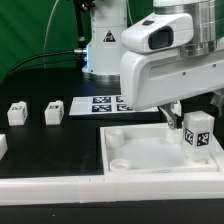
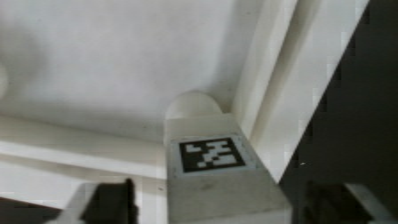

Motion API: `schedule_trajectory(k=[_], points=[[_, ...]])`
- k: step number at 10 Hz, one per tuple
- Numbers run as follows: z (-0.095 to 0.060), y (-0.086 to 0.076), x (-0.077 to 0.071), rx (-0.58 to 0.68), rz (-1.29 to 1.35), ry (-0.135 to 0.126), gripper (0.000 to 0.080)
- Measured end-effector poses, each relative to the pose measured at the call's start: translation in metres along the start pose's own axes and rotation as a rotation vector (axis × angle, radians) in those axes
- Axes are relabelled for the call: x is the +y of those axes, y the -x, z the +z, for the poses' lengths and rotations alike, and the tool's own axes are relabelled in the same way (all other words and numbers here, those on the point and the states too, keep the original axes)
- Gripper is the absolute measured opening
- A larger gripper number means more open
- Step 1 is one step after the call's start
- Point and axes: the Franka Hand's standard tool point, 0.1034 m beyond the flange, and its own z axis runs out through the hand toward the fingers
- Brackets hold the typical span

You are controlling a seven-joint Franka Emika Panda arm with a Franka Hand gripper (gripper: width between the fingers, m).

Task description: Assemble one leg

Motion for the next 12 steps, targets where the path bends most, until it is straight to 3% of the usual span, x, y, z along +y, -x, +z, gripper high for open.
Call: schedule_trajectory(k=[1,2,6,12], points=[[-0.0002,-0.0006,-0.0005,0.001,-0.005,0.000,0.0389],[-0.0006,-0.0010,0.0001,0.003,-0.004,0.000,0.0294],[-0.0007,-0.0011,0.0001,0.004,0.053,-0.001,0.0294],[-0.0002,-0.0019,-0.0050,0.013,0.655,-0.018,0.0294]])
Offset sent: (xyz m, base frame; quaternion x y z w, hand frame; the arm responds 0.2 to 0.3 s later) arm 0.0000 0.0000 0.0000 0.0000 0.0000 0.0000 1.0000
